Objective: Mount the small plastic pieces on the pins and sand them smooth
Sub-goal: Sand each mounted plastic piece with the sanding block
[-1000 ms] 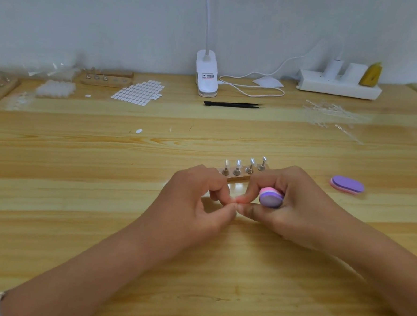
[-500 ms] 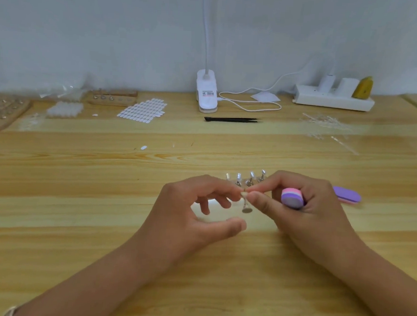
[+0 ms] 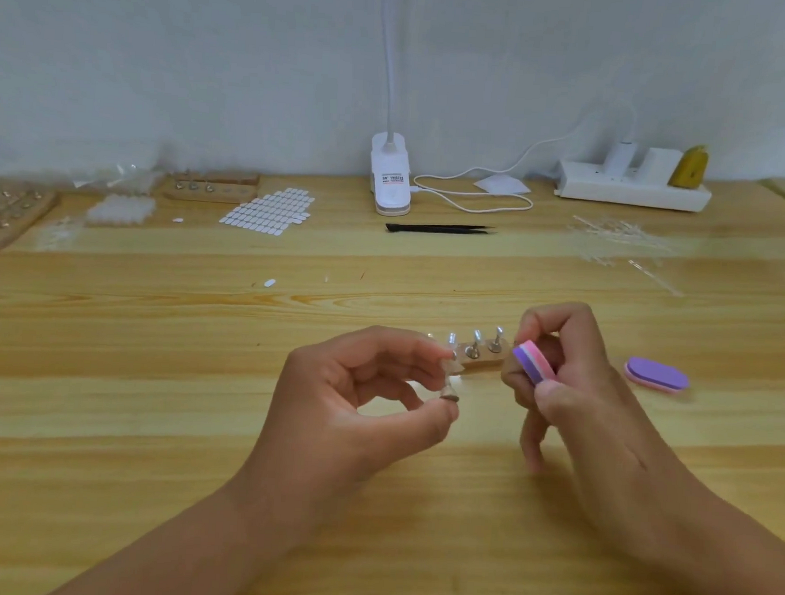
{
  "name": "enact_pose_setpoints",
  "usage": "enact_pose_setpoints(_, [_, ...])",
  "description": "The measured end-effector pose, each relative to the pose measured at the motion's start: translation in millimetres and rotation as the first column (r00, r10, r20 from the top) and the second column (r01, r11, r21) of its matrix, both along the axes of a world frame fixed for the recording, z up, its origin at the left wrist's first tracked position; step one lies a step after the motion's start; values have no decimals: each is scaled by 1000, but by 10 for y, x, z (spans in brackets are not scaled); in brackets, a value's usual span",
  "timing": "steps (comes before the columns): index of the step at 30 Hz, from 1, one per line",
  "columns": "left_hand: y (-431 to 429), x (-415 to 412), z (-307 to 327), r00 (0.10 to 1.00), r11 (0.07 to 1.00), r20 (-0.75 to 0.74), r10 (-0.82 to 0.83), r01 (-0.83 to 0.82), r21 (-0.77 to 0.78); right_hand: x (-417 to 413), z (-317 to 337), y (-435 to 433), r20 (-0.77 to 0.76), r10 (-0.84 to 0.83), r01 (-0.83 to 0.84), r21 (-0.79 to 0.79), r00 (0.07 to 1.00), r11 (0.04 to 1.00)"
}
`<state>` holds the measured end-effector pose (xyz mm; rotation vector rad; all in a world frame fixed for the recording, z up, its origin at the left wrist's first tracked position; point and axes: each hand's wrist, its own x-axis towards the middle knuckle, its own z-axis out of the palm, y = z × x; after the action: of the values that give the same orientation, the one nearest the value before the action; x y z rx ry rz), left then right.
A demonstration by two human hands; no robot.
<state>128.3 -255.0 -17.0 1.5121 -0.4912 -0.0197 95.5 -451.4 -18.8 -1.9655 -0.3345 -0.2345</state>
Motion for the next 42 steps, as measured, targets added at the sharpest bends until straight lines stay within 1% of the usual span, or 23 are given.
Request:
enact_pose_setpoints(2, [-13, 10, -12, 1000, 1000, -28, 12, -12, 13, 5, -28, -34, 67, 18, -12, -94, 998, 996])
enact_pose_setpoints(4, [-22, 7, -18, 999, 999, -39, 22, -21, 29, 22, -63, -29, 204, 54, -13, -197, 977, 980])
enact_pose_setpoints(5, [-27, 5, -17, 999, 999, -37, 27, -25, 38, 36, -80, -15, 294, 55, 18, -241, 954, 970])
enact_pose_setpoints(7, [-29, -6, -7, 999, 998, -27, 26, -24, 50, 66, -112, 35, 439, 23, 95, -245, 898, 965])
enact_pose_setpoints(9, [-24, -21, 4, 1000, 999, -22, 16, -15, 40, 84, -117, 83, 516, 7, 122, -214, 856, 969])
enact_pose_setpoints(11, [-14, -32, 8, 1000, 1000, -19, 3, -3, 13, 103, -118, 77, 562, 7, 135, -209, 827, 969])
enact_pose_setpoints(14, [0, -13, 8, 998, 999, -66, -5, 2, -40, 132, -106, -8, 578, -25, 173, -203, 816, 964])
enact_pose_setpoints(16, [7, 10, 5, 997, 998, -80, -6, 1, -59, 125, -97, -14, 576, -64, 186, -155, 815, 970])
enact_pose_setpoints(18, [13, 16, 6, 997, 998, -69, -19, 15, -54, 108, -86, 47, 586, -64, 166, -121, 808, 979])
enact_pose_setpoints(20, [14, 6, 6, 998, 998, -44, -43, 41, -43, 101, -99, 91, 612, -26, 147, -147, 790, 978])
enact_pose_setpoints(22, [13, 6, 7, 998, 998, -40, -45, 43, -53, 107, -109, 48, 603, -22, 155, -170, 797, 973])
enact_pose_setpoints(25, [20, 28, 7, 998, 997, -62, -30, 25, -72, 118, -98, 0, 577, -104, 211, -122, 810, 970])
enact_pose_setpoints(27, [23, 28, 9, 996, 997, -81, -42, 36, -75, 101, -93, 61, 599, -113, 204, -87, 793, 975])
enact_pose_setpoints(29, [29, 18, 14, 989, 991, -114, -95, 83, -106, 87, -120, 107, 630, -58, 168, -116, 774, 979])
enact_pose_setpoints(31, [40, 22, 19, 972, 973, -173, -156, 122, -196, 107, -132, 45, 613, -49, 177, -149, 789, 973])
enact_pose_setpoints(33, [48, 35, 23, 960, 959, -207, -186, 131, -252, 113, -131, 1, 571, -101, 189, -98, 814, 977])
enact_pose_setpoints(35, [36, 44, 33, 950, 952, -235, -207, 140, -272, 73, -115, 51, 576, -117, 155, -16, 809, 988])
enact_pose_setpoints(36, [30, 44, 36, 942, 946, -253, -222, 146, -288, 52, -115, 97, 606, -106, 145, -16, 788, 989])
enact_pose_setpoints(38, [26, 38, 40, 917, 925, -280, -283, 184, -333, 51, -131, 144, 658, -66, 178, -105, 750, 979])
enact_pose_setpoints(39, [26, 35, 41, 907, 913, -280, -314, 207, -352, 73, -143, 122, 660, -56, 197, -141, 749, 970])
enact_pose_setpoints(40, [27, 33, 44, 900, 904, -277, -337, 226, -364, 96, -149, 97, 648, -62, 205, -147, 759, 968])
enact_pose_setpoints(42, [26, 32, 46, 887, 895, -289, -360, 240, -377, 97, -123, 86, 621, -94, 189, -88, 778, 978])
